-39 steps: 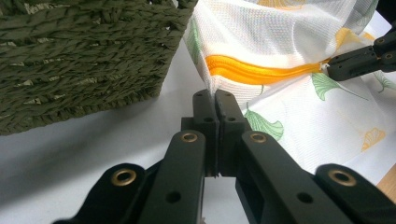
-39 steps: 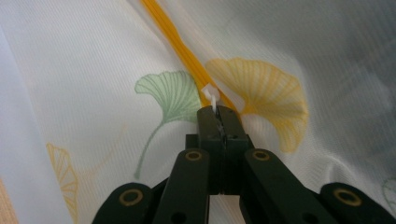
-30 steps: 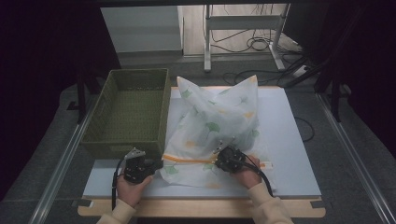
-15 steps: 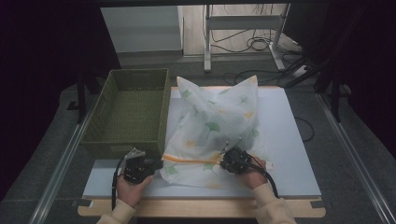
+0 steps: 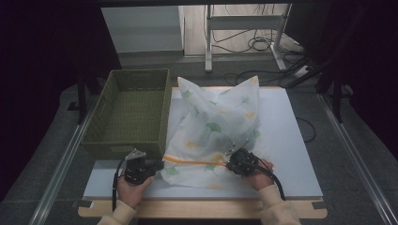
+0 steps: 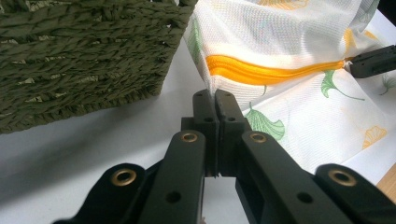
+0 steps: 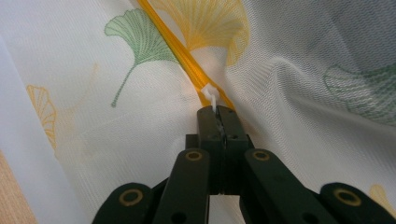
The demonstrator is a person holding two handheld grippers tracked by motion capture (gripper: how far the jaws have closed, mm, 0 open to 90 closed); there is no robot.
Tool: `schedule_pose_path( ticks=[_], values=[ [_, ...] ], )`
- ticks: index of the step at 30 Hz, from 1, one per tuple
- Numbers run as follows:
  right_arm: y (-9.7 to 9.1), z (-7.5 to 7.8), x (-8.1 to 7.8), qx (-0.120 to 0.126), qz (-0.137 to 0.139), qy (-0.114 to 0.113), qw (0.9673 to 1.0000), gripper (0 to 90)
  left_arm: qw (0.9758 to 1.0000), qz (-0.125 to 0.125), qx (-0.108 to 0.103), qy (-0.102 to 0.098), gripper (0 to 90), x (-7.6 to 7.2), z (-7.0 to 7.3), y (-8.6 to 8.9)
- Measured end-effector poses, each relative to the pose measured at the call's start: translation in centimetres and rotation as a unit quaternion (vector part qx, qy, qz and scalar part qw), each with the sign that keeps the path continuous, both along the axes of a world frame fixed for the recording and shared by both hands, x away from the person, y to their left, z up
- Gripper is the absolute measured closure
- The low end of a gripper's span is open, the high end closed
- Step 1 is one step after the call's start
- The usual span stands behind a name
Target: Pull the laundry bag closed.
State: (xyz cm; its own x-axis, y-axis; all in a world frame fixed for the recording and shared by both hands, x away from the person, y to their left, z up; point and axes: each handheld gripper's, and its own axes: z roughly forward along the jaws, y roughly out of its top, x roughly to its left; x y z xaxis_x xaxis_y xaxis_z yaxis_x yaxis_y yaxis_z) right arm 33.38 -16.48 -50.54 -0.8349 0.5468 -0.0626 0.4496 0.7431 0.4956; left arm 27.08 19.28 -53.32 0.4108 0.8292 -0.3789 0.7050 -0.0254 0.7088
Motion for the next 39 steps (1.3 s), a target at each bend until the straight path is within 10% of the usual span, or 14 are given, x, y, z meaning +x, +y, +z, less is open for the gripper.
schedule_pose_path(
  ticks=[39],
  values=[
    [-1.7, 0.4, -0.2, -0.022, -0.020, 0.004, 0.9996, 90.0, 1.0000, 0.002, 0.000, -0.001, 89.7, 0.0, 0.0, 0.0]
  ],
)
